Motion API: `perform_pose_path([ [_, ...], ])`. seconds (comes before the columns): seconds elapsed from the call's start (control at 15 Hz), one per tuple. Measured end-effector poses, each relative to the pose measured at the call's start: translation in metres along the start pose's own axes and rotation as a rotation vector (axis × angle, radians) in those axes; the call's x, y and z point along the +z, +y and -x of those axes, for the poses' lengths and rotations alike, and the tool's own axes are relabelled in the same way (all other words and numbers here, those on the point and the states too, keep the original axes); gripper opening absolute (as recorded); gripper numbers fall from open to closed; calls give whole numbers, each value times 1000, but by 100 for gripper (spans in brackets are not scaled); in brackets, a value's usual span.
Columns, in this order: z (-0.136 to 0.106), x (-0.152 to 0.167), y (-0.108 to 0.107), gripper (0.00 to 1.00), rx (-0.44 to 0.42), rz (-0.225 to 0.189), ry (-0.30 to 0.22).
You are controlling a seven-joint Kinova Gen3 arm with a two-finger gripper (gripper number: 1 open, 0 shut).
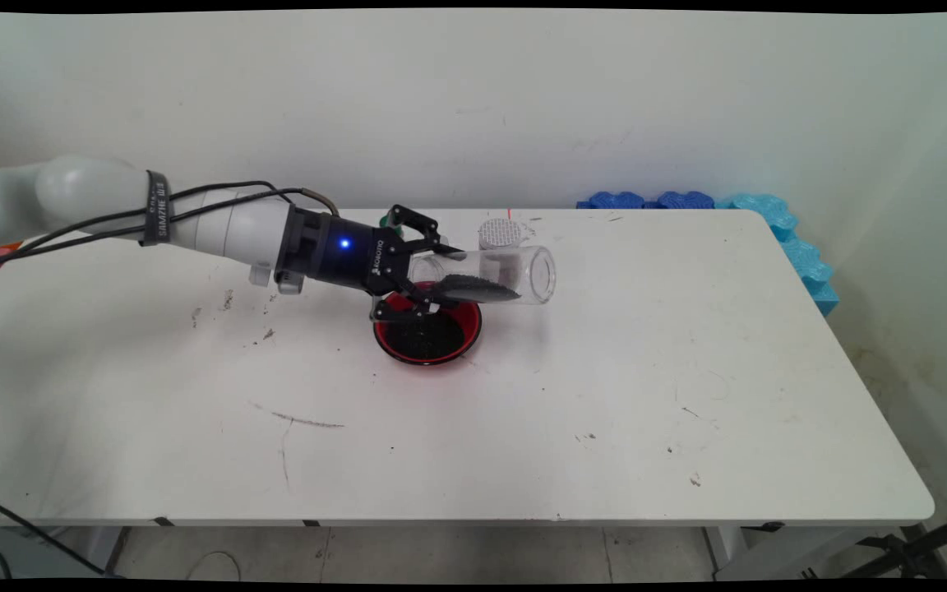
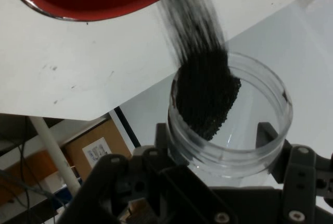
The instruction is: Pour the black seasoning powder in the red bowl
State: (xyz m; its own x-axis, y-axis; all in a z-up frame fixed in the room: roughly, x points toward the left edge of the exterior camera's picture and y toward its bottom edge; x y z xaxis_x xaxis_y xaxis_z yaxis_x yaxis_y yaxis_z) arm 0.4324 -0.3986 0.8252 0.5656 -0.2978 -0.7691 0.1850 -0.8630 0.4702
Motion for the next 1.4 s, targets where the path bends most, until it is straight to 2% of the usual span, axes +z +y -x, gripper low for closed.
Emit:
perform_pose_path([
  [0.47, -5, 4, 4, 0, 29, 7, 8],
  [0.67, -8, 5, 7, 0, 88, 6, 11],
  [0.87, -9, 5, 9, 0, 185, 3, 16],
  [1.4, -8, 1, 19, 0, 546, -3, 19],
])
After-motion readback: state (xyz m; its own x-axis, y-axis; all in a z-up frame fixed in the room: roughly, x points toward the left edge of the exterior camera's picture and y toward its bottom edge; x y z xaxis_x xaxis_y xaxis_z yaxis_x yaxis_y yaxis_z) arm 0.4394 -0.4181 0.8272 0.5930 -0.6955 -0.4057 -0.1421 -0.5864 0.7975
